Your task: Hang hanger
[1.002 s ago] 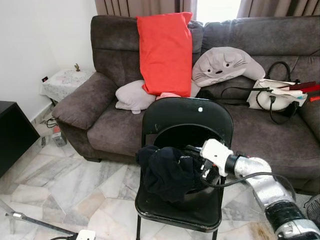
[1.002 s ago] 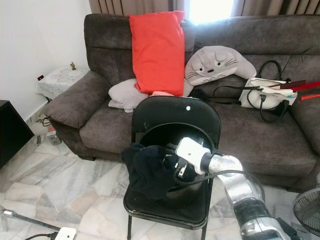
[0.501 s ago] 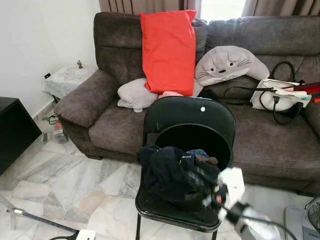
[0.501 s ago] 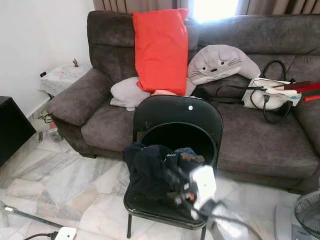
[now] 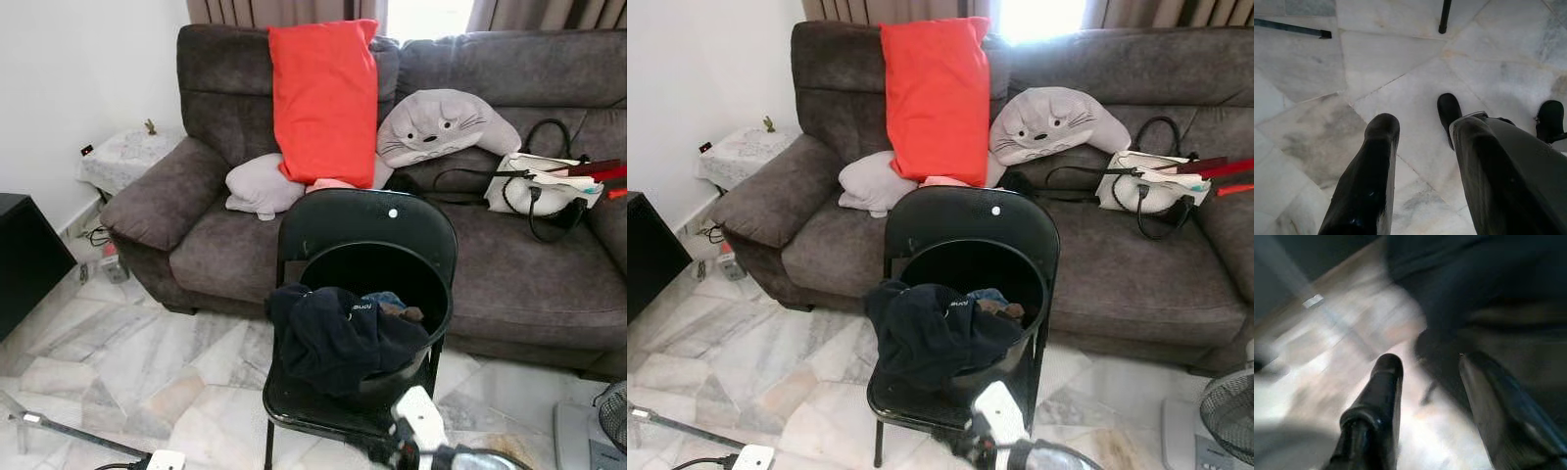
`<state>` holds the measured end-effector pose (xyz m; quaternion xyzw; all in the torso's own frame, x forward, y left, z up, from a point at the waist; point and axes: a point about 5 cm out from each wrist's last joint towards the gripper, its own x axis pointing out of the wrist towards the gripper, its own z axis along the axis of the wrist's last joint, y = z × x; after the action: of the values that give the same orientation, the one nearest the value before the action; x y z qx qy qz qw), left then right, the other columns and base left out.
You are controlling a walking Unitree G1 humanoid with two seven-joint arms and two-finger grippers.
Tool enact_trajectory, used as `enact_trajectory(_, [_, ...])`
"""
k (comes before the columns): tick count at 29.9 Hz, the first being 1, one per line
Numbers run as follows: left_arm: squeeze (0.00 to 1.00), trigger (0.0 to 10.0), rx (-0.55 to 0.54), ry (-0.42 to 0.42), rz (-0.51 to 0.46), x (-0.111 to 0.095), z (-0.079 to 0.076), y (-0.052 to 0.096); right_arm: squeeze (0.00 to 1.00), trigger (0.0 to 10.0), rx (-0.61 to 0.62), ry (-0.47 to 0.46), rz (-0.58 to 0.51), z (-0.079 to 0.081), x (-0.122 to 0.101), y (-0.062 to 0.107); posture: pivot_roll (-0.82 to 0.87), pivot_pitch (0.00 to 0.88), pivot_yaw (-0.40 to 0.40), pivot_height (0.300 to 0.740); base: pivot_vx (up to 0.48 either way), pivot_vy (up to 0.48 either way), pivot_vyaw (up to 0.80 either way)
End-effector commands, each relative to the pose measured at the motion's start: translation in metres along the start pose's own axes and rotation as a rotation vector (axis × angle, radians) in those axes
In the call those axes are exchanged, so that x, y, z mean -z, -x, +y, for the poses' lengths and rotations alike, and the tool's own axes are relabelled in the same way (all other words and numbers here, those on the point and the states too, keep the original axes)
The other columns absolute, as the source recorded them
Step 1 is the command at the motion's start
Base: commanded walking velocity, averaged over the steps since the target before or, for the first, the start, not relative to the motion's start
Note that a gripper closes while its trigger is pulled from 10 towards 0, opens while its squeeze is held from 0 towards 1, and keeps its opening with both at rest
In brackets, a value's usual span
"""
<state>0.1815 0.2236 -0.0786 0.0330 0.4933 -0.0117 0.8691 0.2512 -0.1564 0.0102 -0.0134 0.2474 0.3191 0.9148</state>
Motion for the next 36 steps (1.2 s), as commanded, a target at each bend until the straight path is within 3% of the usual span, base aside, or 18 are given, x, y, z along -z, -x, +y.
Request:
enact_trajectory(1, [0.0,10.0,-0.02,-0.017,0.009,0.004,0.006,0.002,1.0,10.0,0.125,-0.075,-0.082,-0.011,-0.006,-0.005,-0.09,0.0,0.119,0.74,0.0,0.0,0.0])
enact_trajectory(7, [0.0,10.0,-0.019,-0.026,0.012,0.005,0.009,0.002,1.0,10.0,0.153,-0.203,-0.168,-0.004,-0.007,-0.021,-0.08,0.0,0.128,0.74,0.0,0.0,0.0])
enact_trajectory(11, [0.0,10.0,-0.018,-0.037,0.017,0.005,0.01,0.003,1.0,10.0,0.084,-0.267,-0.137,0.016,0.006,-0.032,-0.07,0.0,0.132,0.74,0.0,0.0,0.0])
enact_trajectory(17, [0.0,10.0,-0.022,-0.045,0.018,0.006,0.011,0.003,1.0,10.0,0.101,-0.351,-0.173,0.011,0.015,-0.027,-0.07,0.0,0.135,0.74,0.0,0.0,0.0])
enact_trajectory(19, [0.0,10.0,-0.024,-0.048,0.019,0.006,0.011,0.003,1.0,10.0,0.041,-0.37,-0.163,0.012,0.019,-0.026,-0.07,0.0,0.138,0.74,0.0,0.0,0.0])
enact_trajectory(20, [0.0,10.0,-0.025,-0.049,0.019,0.006,0.011,0.003,0.88,10.0,0.016,-0.37,-0.167,0.012,0.019,-0.026,-0.07,0.0,0.139,0.74,0.0,0.0,0.0])
enact_trajectory(21, [0.0,10.0,-0.025,-0.05,0.019,0.006,0.011,0.003,0.0,10.0,-0.002,-0.366,-0.169,0.012,0.018,-0.026,-0.07,0.0,0.139,0.74,0.0,0.0,0.0])
enact_trajectory(29, [0.0,10.0,-0.03,-0.055,0.018,0.005,0.013,0.003,0.0,10.0,-0.074,-0.362,-0.204,0.001,0.005,-0.026,-0.06,0.0,0.145,0.74,0.0,0.0,0.0])
enact_trajectory(36, [0.0,10.0,-0.037,-0.058,0.021,0.005,0.014,0.003,0.0,10.0,-0.298,-0.333,-0.19,0.018,-0.002,-0.032,-0.04,0.0,0.151,0.74,0.0,0.0,0.0])
